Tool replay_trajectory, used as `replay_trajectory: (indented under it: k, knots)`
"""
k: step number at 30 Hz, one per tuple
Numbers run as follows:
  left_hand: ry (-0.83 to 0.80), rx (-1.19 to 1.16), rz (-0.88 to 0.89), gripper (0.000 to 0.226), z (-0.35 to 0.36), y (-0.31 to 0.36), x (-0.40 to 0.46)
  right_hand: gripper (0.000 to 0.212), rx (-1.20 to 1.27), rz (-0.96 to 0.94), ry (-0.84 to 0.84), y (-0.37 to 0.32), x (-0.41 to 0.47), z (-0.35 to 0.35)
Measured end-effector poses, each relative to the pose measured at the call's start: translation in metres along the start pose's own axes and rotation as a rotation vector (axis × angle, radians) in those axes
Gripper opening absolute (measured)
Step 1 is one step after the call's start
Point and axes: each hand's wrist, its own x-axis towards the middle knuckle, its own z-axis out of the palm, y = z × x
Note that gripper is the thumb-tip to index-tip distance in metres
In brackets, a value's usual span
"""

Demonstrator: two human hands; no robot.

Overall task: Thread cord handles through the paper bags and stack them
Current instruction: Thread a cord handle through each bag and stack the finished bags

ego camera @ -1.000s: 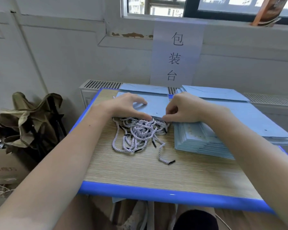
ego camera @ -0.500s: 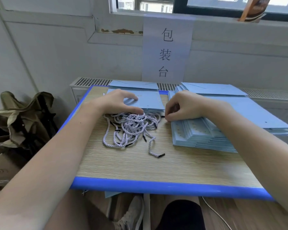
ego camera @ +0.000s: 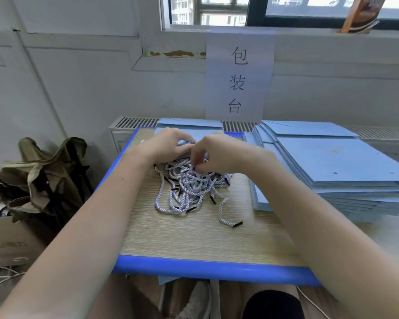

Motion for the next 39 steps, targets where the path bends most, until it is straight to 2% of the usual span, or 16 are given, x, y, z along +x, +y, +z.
replay_trajectory:
  k: [5, 9, 11, 14, 18, 19, 21, 25, 27, 31, 33, 35, 39]
  knots:
    - [0.0, 0.043, -0.008, 0.023, 0.003, 0.0, 0.002, 0.006, 0.078, 0.03, 0.083, 0.008, -0.003, 0.007]
    - [0.035, 0.052, 0.001, 0.027, 0.002, -0.002, 0.002, 0.008, 0.144, 0.085, 0.257, 0.012, -0.014, -0.005]
    - [0.046, 0.051, 0.001, 0.028, 0.001, -0.001, 0.002, 0.008, 0.19, 0.157, 0.29, 0.012, -0.02, -0.013]
    - [0.05, 0.049, 0.006, 0.028, 0.002, 0.002, 0.002, 0.008, 0.524, 0.323, 0.326, 0.015, -0.026, -0.028]
    - [0.049, 0.048, 0.019, 0.027, 0.001, 0.002, 0.002, 0.007, 1.013, 0.367, 0.596, 0.015, -0.025, -0.052]
    - [0.051, 0.049, 0.023, 0.027, 0.001, 0.003, 0.002, 0.008, 1.071, 0.355, 0.65, 0.013, -0.023, -0.057]
    - [0.065, 0.052, 0.022, 0.027, 0.001, 0.004, 0.001, 0.003, 1.026, 0.352, 0.703, 0.01, -0.018, -0.067]
    - [0.112, 0.039, 0.032, 0.026, -0.002, 0.008, -0.002, 0.009, 0.756, 0.386, 0.57, 0.013, -0.014, -0.067]
    - [0.127, 0.049, 0.036, 0.027, -0.004, 0.01, -0.003, 0.01, 0.768, 0.402, 0.508, 0.018, -0.016, -0.058]
    - [0.125, 0.121, 0.049, 0.027, -0.004, 0.012, -0.001, 0.002, 0.818, 0.459, 0.583, 0.022, -0.013, -0.041]
    - [0.102, 0.108, 0.07, 0.023, 0.0, 0.011, 0.001, 0.009, 0.933, 0.459, 0.583, 0.02, -0.012, -0.037]
    - [0.088, 0.039, 0.086, 0.02, 0.004, 0.01, 0.001, 0.012, 0.957, 0.46, 0.537, 0.018, -0.013, -0.035]
    - [0.077, -0.015, 0.116, 0.015, 0.007, 0.012, 0.001, 0.025, 0.817, 0.451, 0.379, 0.022, -0.017, -0.03]
